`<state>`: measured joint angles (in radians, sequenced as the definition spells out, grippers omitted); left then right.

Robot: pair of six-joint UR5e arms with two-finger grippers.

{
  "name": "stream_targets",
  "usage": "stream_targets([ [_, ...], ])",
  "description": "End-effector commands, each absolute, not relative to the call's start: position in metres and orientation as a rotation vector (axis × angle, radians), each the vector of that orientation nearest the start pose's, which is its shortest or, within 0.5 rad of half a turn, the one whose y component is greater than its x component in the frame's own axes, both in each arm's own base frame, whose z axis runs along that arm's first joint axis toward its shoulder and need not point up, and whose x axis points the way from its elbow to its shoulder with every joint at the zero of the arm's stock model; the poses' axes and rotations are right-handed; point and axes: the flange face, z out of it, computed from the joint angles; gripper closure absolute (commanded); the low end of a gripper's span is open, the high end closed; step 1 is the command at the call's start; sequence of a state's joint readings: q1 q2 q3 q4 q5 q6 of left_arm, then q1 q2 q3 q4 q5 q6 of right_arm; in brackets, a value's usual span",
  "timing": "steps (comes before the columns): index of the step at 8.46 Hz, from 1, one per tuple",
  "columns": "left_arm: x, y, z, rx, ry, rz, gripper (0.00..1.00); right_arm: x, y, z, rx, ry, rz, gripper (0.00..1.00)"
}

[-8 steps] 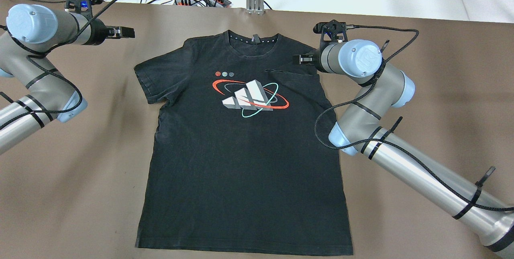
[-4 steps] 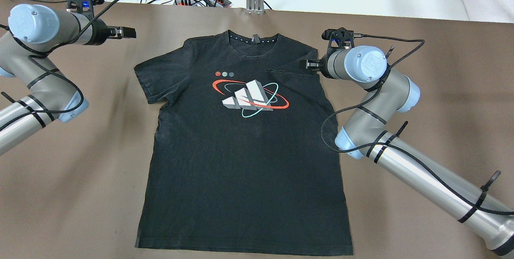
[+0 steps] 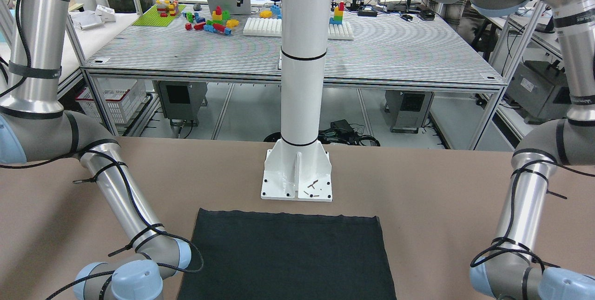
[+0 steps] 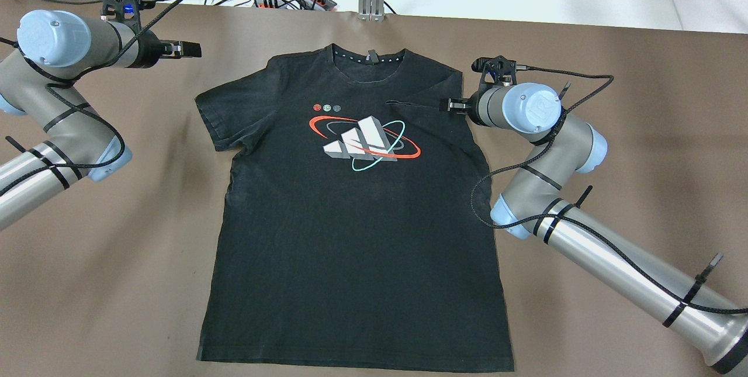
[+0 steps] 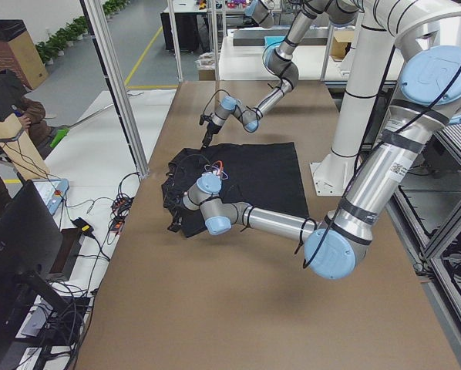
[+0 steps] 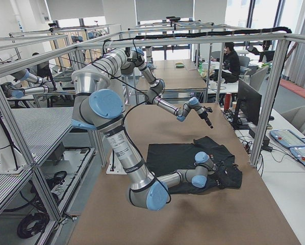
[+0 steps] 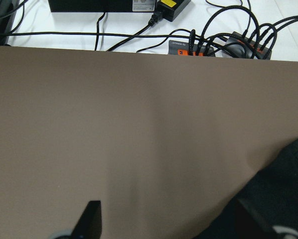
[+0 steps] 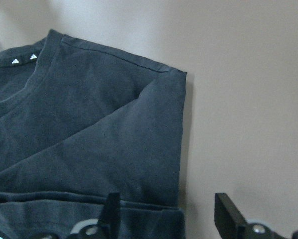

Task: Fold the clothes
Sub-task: 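Grasp the sleeve nearest the right gripper and fold it inward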

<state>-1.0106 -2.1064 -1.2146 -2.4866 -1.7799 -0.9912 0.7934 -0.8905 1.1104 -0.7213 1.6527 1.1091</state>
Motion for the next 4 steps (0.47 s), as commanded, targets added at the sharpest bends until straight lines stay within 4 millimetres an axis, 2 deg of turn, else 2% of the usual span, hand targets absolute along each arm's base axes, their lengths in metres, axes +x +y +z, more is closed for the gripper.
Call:
stream_targets([
  [1, 0.2958, -0.6822, 0.4138, 0.651, 0.901, -0.271, 0.06, -0.4614, -0.6425, 0.3513, 0.579, -0.941, 0.248, 1.0],
  [4, 0.2971, -0.6825, 0.4143, 0.651, 0.899, -0.271, 0.06, -0.46, -0.6407, 0.3414, 0.587, -0.958, 0.246, 1.0],
])
